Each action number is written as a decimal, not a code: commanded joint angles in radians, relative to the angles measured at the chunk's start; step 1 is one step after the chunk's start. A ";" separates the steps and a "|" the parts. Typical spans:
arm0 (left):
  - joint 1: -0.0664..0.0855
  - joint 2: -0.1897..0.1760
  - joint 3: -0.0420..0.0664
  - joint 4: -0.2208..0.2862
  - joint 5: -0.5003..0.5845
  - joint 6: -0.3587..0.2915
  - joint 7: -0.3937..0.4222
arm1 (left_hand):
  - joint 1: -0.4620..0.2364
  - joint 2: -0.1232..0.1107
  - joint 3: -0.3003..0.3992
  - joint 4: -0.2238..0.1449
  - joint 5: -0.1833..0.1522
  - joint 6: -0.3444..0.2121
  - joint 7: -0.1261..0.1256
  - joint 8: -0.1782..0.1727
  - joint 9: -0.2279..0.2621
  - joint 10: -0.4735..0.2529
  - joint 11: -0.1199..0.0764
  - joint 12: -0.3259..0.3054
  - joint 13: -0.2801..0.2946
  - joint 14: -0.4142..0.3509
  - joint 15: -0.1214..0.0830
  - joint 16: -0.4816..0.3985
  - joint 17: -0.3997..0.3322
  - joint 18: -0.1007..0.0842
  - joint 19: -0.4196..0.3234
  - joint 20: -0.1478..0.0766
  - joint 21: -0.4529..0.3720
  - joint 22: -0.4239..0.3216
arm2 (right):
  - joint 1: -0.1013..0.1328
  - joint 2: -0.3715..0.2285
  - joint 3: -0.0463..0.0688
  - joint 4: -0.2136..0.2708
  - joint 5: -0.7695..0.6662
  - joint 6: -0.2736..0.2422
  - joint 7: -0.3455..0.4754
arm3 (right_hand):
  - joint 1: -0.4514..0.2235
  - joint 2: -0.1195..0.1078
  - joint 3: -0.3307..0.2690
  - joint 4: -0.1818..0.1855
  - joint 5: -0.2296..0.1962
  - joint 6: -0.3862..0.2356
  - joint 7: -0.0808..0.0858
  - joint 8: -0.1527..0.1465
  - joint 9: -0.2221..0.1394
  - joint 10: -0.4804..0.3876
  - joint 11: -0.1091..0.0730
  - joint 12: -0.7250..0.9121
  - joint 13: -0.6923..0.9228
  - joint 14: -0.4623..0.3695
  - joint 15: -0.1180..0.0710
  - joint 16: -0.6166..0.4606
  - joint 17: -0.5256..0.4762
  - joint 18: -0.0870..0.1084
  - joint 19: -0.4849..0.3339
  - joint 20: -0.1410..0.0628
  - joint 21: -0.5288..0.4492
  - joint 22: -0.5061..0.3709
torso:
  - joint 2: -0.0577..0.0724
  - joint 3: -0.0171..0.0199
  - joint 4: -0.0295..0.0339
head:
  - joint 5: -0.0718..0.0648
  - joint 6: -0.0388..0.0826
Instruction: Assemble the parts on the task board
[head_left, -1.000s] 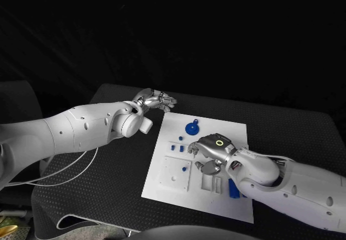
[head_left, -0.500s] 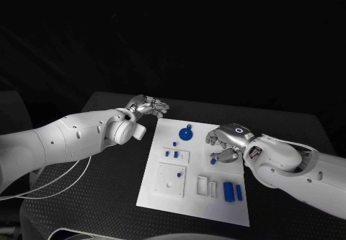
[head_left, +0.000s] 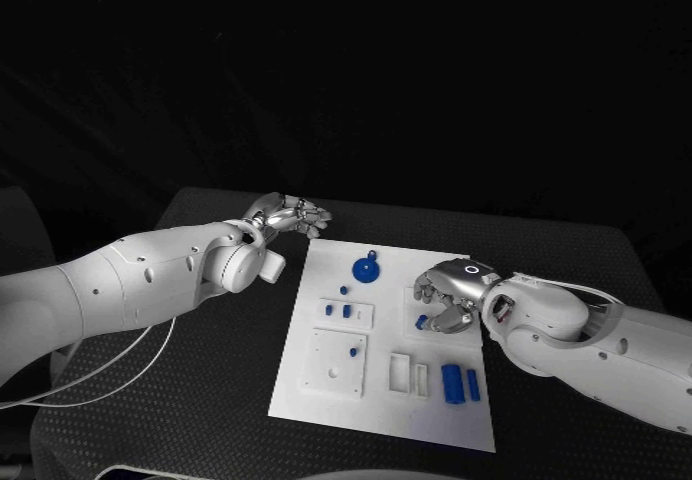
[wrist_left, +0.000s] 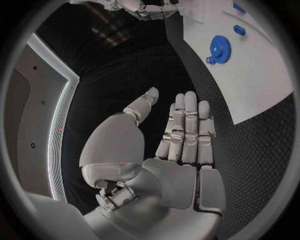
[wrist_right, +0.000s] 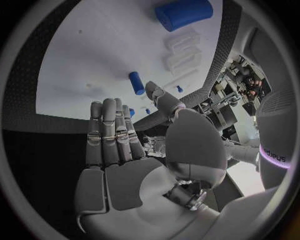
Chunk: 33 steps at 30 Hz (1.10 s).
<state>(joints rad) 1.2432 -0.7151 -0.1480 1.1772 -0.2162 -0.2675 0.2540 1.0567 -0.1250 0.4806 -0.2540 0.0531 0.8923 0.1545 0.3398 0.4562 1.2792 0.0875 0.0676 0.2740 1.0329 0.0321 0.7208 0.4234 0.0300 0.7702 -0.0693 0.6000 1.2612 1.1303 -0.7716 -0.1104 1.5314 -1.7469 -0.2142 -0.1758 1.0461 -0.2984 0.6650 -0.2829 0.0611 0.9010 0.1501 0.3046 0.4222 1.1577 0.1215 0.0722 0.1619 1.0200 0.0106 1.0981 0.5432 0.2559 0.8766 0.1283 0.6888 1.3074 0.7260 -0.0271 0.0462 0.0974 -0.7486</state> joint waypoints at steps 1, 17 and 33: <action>0.000 0.003 0.001 0.000 0.007 0.016 0.013 | -0.001 0.011 0.001 0.005 0.006 -0.007 0.002 -0.001 0.000 -0.004 -0.002 0.003 0.001 0.009 -0.001 -0.005 0.001 0.001 0.007 0.002 -0.006 0.001 | -0.004 0.003 -0.003 -0.006 0.007 0.050 0.001 | 0.003 -0.001 0.000 0.003 -0.005 -0.007 0.001 -0.002 -0.002 -0.009 0.000 0.001 -0.001 -0.005 0.002 0.003 0.001 0.006 -0.005 0.000 -0.004 0.010 | 0.001 -0.0008 0.0035 | -0.004 -0.005; 0.000 0.002 0.001 0.001 0.008 0.018 0.013 | -0.001 0.012 0.000 0.006 0.006 -0.007 0.002 -0.001 0.000 -0.004 -0.002 0.003 0.001 0.009 -0.001 -0.006 0.003 0.001 0.007 0.002 -0.006 0.002 | -0.019 0.023 -0.010 -0.016 0.012 0.061 0.009 | 0.068 0.009 0.103 0.084 -0.013 0.027 -0.004 0.026 0.007 0.040 -0.015 0.029 0.006 0.009 -0.011 0.008 0.000 0.006 0.015 -0.005 -0.003 0.012 | 0.000 -0.0012 0.0010 | 0.000 -0.013; 0.000 0.001 0.001 0.002 0.008 0.020 0.011 | -0.003 0.014 0.000 0.008 0.006 -0.007 0.002 0.000 0.000 -0.004 -0.002 0.003 0.001 0.009 -0.001 -0.008 0.005 0.001 0.008 0.002 -0.008 0.003 | -0.020 0.025 -0.010 -0.010 -0.028 0.015 -0.007 | 0.121 0.085 0.198 0.138 -0.013 0.117 -0.038 0.079 0.030 0.142 -0.053 0.079 0.028 0.038 -0.045 0.019 0.002 0.006 0.043 -0.019 0.008 0.016 | 0.000 -0.0010 0.0017 | 0.004 -0.020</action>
<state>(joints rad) 1.2426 -0.7156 -0.1481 1.1773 -0.2138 -0.2619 0.2540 1.0527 -0.1211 0.4806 -0.2540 0.0531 0.8930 0.1552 0.3398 0.4562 1.2792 0.0875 0.0676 0.2740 1.0328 0.0321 0.7169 0.4270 0.0299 0.7702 -0.0693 0.5961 1.2629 1.1112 -0.7471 -0.1204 1.5192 -1.7447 -0.1791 -0.1763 1.1599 -0.2271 0.8577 -0.1434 0.0502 1.0110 0.1164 0.3778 0.4467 1.2921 0.0698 0.1442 0.1839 1.0612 -0.0268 1.1155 0.5438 0.2567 0.9136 0.1062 0.6934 1.3077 0.7264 -0.0283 0.0474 0.0997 -0.7690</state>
